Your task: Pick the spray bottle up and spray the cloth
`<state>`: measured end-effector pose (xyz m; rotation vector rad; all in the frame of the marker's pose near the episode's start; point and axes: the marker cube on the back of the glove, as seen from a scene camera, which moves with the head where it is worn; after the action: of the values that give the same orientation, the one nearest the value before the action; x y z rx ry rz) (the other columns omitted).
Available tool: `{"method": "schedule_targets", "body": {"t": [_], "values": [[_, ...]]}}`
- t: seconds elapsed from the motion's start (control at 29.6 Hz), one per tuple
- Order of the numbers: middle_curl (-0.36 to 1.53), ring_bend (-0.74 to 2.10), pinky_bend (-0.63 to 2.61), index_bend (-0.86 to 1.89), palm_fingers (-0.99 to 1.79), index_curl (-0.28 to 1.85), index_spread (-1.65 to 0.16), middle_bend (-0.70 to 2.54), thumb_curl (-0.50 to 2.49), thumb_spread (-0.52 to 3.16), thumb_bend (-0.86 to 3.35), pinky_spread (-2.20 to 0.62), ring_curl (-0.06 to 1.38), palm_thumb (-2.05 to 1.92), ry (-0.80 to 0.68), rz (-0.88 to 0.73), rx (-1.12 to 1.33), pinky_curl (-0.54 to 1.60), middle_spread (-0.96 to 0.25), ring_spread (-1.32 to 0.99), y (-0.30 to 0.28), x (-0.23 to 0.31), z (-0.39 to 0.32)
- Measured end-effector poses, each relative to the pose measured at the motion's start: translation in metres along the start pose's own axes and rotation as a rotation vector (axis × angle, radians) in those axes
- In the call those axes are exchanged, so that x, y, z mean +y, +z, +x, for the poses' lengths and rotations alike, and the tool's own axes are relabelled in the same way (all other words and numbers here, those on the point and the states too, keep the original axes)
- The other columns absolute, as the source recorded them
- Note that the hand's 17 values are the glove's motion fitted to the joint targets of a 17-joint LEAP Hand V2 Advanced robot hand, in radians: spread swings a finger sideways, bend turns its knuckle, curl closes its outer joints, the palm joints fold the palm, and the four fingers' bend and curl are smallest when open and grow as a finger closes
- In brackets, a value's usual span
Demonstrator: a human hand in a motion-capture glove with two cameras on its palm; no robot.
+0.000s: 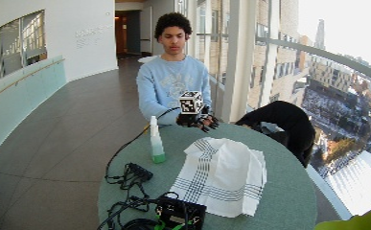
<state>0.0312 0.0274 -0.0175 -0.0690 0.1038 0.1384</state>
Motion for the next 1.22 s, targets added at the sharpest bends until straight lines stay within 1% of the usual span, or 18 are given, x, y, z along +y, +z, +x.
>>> {"method": "schedule_targets", "body": {"t": [0.2,0.51,0.68,0.84,0.95,1.01,1.11,1.22], "values": [[0.29,0.17,0.29,0.17,0.55,0.32,-0.41,0.18,0.25,1.08,0.12,0.24,0.2,0.58,0.115,0.022,-0.016,0.29,-0.07,-0.02,-0.017,0.051,0.01],[0.3,0.2,0.31,0.16,0.54,0.32,-0.43,0.18,0.27,1.09,0.06,0.24,0.22,0.59,0.373,0.137,-0.078,0.31,-0.06,0.0,-0.044,0.154,0.039],[0.31,0.22,0.32,0.15,0.55,0.31,-0.42,0.18,0.29,1.09,0.05,0.24,0.23,0.63,0.468,0.178,-0.096,0.32,-0.06,0.0,-0.054,0.19,0.057],[0.31,0.23,0.31,0.15,0.55,0.31,-0.42,0.18,0.3,1.1,0.02,0.23,0.25,0.65,0.586,0.204,-0.198,0.33,-0.06,0.0,-0.059,0.21,0.08],[0.32,0.23,0.32,0.15,0.55,0.31,-0.42,0.18,0.3,1.09,0.0,0.23,0.25,0.64,0.608,0.324,-0.27,0.33,-0.06,0.0,-0.056,0.21,0.101],[0.32,0.27,0.34,0.08,0.54,0.29,-0.41,0.19,0.3,1.08,-0.02,0.23,0.27,0.63,0.622,0.41,-0.332,0.34,-0.06,0.0,-0.053,0.207,0.114],[0.33,0.3,0.37,0.05,0.51,0.26,-0.41,0.21,0.3,1.07,-0.03,0.23,0.28,0.61,0.668,0.452,-0.492,0.35,-0.06,0.01,-0.048,0.204,0.13],[0.34,0.32,0.39,0.06,0.49,0.24,-0.4,0.21,0.29,1.05,-0.03,0.23,0.29,0.59,0.762,0.462,-0.662,0.36,-0.05,0.01,-0.044,0.191,0.147]]}}
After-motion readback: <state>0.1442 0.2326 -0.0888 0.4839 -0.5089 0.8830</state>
